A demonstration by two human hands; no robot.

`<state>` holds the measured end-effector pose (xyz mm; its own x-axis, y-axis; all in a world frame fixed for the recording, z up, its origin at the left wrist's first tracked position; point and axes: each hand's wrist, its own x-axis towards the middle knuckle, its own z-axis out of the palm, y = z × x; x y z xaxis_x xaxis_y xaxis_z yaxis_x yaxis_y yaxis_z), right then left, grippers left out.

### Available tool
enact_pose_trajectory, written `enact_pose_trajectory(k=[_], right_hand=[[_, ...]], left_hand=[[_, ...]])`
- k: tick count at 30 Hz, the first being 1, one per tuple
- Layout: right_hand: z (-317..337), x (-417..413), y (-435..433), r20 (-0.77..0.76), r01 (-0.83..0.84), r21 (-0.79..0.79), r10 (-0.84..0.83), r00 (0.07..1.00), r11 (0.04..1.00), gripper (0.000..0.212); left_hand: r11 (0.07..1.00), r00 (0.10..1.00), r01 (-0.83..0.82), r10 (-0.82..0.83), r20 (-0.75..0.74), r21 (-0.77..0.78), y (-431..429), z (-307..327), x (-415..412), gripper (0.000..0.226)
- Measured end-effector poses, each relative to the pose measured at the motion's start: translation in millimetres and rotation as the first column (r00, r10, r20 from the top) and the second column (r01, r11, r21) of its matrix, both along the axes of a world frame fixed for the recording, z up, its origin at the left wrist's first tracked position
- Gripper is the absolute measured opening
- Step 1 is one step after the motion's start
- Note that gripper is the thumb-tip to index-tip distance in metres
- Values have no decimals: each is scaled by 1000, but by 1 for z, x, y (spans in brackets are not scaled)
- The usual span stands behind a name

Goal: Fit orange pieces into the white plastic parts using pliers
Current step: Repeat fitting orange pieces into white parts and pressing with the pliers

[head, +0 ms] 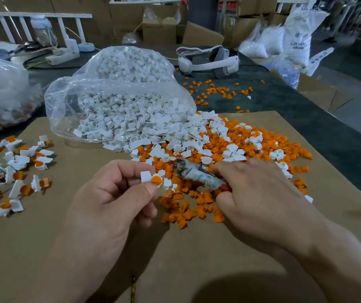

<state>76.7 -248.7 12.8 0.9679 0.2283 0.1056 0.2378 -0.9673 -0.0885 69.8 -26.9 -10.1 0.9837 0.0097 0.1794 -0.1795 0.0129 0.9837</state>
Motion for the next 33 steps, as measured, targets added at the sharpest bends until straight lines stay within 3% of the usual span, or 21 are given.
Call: enact_pose_trajectory(k=[3, 6, 9, 13, 16, 19, 33], right_hand=[[3, 0, -2, 46, 20, 95, -24, 999, 995, 19], [7, -1, -3, 97, 13, 134, -26, 995, 991, 27], [6, -3, 1, 65, -37, 113, 30, 997, 993, 30], [6, -4, 0, 38, -77, 71, 74, 997, 995, 30], [11, -7, -4, 9, -94, 106, 94, 996, 990, 43], [15, -13, 2, 4, -136, 168, 137, 991, 976, 46], [13, -15, 6, 17, -192, 241, 194, 981, 951, 53]], left_hand=[[999, 999, -28, 27, -18, -33, 2, 0, 1, 19], [999, 999, -21, 20, -26, -34, 3, 1, 1, 20], [999, 999, -20, 19, -35, -28, 2, 3, 0, 29], [996, 998, -45, 42, -41, -83, 1, 2, 2, 21], [995, 999, -38, 35, -34, -92, 0, 5, 1, 32], [990, 998, -56, 55, -9, -131, -2, 8, 0, 22], [997, 993, -66, 69, 100, -34, -1, 8, -2, 23]])
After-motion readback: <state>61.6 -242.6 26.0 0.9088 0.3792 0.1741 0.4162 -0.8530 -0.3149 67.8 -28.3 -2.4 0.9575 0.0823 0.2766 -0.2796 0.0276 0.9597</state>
